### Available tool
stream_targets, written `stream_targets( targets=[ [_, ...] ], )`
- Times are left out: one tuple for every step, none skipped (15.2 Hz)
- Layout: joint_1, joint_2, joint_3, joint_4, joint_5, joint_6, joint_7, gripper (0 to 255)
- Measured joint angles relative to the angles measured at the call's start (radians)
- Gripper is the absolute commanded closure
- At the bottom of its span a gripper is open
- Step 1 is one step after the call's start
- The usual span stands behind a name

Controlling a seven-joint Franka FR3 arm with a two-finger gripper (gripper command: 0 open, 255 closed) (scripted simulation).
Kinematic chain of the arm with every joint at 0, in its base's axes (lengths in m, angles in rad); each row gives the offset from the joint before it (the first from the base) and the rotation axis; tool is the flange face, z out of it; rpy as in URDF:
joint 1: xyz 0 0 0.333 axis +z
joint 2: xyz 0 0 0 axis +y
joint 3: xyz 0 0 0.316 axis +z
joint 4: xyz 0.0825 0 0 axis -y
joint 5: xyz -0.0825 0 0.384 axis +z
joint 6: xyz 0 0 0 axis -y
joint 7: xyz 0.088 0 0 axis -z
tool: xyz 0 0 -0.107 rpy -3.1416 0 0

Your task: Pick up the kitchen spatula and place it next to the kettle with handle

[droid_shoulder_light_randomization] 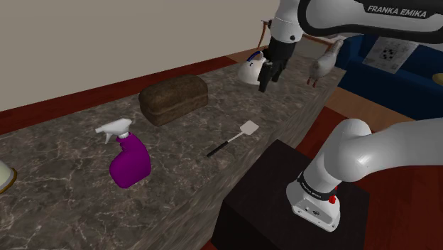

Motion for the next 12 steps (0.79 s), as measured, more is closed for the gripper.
stream_targets(
  targets=[
    [0.000,0.000,0.000,0.000,0.000,0.000,0.000,0],
    [0.013,0.003,-0.010,-0.011,-0.004,0.016,-0.031,0],
    [0.033,0.008,-0.023,-0.033,-0.008,0.045,-0.083,0],
    [0.058,0.013,-0.038,-0.059,-0.013,0.079,-0.144,0],
    [0.083,0.029,-0.059,-0.082,-0.021,0.119,-0.213,0],
    [0.111,0.046,-0.075,-0.097,-0.024,0.155,-0.282,0],
    [0.139,0.063,-0.092,-0.116,-0.029,0.194,-0.353,0],
    [0.166,0.081,-0.112,-0.133,-0.034,0.232,-0.426,0],
    [0.194,0.089,-0.129,-0.151,-0.036,0.260,-0.499,0],
    [0.223,0.103,-0.147,-0.180,-0.040,0.303,-0.572,0],
    [0.250,0.118,-0.167,-0.193,-0.044,0.334,-0.647,0],
    [0.282,0.136,-0.180,-0.204,-0.043,0.364,-0.717,0]
  ],
)
